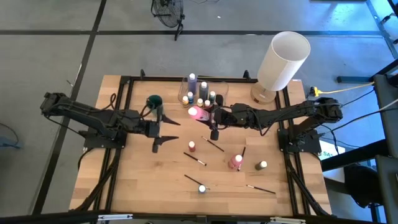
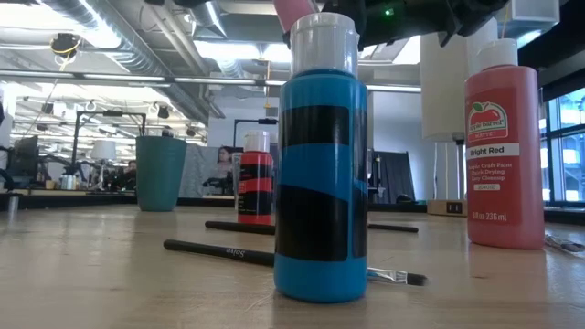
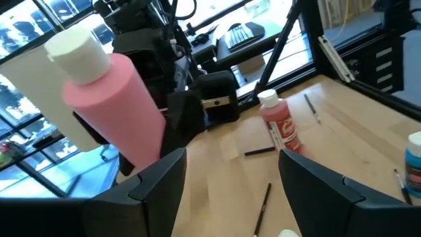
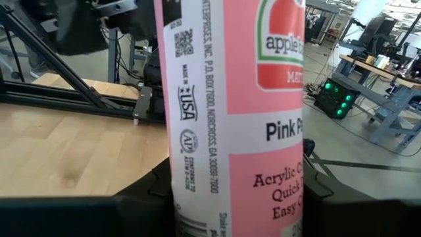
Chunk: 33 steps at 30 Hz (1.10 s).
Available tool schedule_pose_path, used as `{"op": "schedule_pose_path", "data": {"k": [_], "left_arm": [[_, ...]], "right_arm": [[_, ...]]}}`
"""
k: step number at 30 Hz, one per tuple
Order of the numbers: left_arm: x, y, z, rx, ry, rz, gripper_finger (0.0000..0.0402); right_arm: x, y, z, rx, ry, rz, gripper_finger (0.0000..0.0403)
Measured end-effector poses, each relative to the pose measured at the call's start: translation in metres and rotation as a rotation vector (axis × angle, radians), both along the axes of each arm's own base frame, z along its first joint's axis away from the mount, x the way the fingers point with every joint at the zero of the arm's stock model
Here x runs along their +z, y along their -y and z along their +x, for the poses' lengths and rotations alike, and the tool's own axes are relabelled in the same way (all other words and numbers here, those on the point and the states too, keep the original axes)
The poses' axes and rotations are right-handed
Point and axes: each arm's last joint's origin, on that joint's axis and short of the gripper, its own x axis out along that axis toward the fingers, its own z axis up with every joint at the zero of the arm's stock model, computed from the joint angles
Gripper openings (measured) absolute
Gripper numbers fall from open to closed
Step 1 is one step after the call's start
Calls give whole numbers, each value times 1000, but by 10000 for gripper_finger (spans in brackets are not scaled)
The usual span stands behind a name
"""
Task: Pick & Place Paint Supplies
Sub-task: Put the pink paint bottle into the transparent bin
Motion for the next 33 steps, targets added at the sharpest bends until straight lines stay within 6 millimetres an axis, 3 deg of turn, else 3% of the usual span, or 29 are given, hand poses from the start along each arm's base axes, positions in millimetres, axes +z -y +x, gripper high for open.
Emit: {"op": "schedule_pose_path", "data": {"k": [24, 26, 29, 33], "left_arm": [[-3, 11, -2, -188, 37, 0, 242], [-2, 15, -3, -264, 44, -21, 248], [-4, 18, -4, -348, 48, 67, 250], [-4, 17, -3, -304, 54, 113, 251]], "right_arm": [[-1, 0, 0, -4, -4, 7, 167], [-1, 0, 0, -4, -5, 7, 167], [-1, 0, 0, -4, -7, 7, 167], [-1, 0, 0, -8, -7, 7, 167]]}}
